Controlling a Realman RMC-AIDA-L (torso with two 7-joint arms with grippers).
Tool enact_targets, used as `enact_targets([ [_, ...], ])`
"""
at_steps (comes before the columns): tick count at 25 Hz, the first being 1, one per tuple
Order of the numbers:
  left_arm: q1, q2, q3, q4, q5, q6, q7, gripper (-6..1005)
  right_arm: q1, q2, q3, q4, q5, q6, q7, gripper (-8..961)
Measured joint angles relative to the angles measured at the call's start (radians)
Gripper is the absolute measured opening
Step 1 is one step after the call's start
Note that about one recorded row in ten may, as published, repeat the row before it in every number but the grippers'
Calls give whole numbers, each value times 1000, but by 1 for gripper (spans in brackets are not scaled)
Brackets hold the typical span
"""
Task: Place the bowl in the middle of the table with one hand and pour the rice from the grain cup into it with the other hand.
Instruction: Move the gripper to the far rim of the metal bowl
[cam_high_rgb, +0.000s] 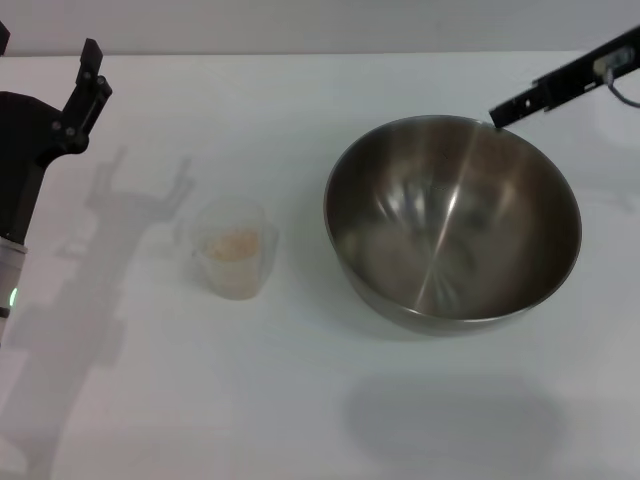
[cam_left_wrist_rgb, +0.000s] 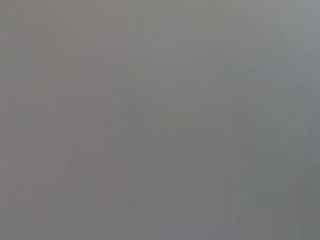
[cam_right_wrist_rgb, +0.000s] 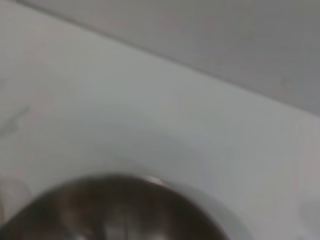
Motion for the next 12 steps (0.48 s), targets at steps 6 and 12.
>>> enact_targets([
  [6, 0, 0, 0, 6, 0, 0, -6, 835, 20, 11, -2, 59, -46, 11, -21, 810],
  [12, -2, 0, -1, 6, 0, 0, -6, 832, 31, 13, -7, 175, -65, -23, -46, 808],
])
